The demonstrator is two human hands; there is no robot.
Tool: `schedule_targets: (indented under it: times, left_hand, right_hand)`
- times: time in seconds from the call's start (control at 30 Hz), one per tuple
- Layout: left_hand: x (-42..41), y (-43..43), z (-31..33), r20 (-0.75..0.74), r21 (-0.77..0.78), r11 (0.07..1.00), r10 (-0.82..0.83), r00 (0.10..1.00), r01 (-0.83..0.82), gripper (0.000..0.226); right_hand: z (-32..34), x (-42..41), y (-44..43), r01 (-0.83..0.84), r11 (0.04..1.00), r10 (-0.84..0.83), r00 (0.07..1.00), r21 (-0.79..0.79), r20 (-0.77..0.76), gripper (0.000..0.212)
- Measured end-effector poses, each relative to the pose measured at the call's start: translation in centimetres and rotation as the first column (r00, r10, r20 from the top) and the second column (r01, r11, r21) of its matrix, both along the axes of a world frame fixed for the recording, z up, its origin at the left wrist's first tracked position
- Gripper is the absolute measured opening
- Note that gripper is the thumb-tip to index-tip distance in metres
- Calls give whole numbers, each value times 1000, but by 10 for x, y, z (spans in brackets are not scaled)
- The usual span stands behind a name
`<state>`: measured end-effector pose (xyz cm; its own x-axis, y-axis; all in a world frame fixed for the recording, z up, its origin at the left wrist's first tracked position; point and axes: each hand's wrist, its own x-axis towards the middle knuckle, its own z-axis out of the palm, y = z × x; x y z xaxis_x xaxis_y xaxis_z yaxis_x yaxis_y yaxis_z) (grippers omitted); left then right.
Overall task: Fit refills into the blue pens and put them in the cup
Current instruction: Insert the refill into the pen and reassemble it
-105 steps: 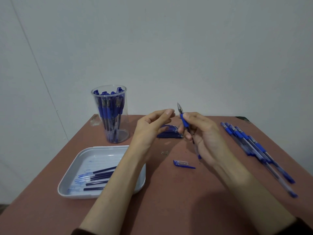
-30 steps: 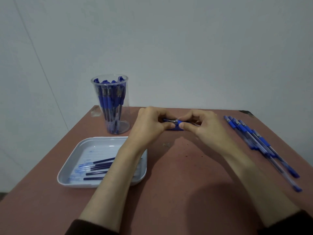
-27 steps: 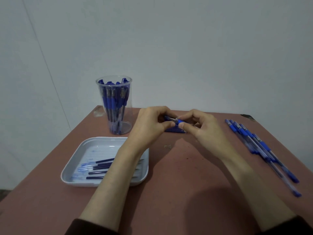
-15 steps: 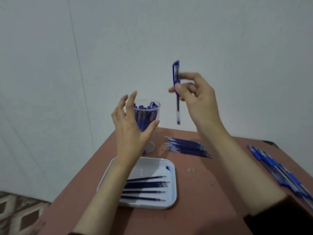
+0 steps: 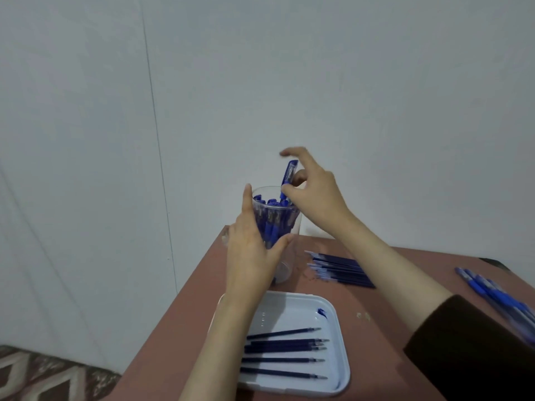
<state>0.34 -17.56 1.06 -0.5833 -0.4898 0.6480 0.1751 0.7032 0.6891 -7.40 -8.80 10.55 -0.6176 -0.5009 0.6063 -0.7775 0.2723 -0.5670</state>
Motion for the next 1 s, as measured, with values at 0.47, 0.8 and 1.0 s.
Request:
schedule_targets:
  times: [0.47,0.8,1.0]
  left_hand:
    - [-2,1,1,-7,21,1000,0,1000,0,104]
    - [-1,2,0,13,11,1000,14,1000,-14,101]
    - [6,8,4,27,-71,995,79,997,-77,91]
  right_hand:
    - [4,-4,-3,45,914,-4,995,403,-102,34]
    - [-11,-6,1,84,903,-5,982,420,-187,50]
    - [-17,2,15,47,969,7,976,242,-219,33]
